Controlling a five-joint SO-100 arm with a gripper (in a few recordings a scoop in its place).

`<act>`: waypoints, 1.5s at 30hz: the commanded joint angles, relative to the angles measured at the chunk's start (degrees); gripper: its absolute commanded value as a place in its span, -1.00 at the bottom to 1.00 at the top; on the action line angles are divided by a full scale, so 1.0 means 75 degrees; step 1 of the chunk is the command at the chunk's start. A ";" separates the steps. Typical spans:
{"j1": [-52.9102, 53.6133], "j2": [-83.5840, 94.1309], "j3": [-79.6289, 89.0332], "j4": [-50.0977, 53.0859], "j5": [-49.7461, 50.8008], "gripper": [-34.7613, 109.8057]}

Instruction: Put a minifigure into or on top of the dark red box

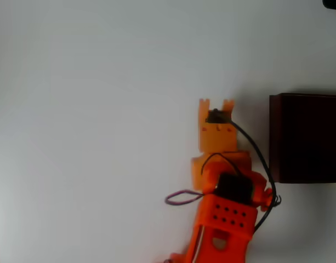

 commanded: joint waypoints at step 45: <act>0.0398 -0.1969 -0.1242 -0.0492 -0.0199 -0.52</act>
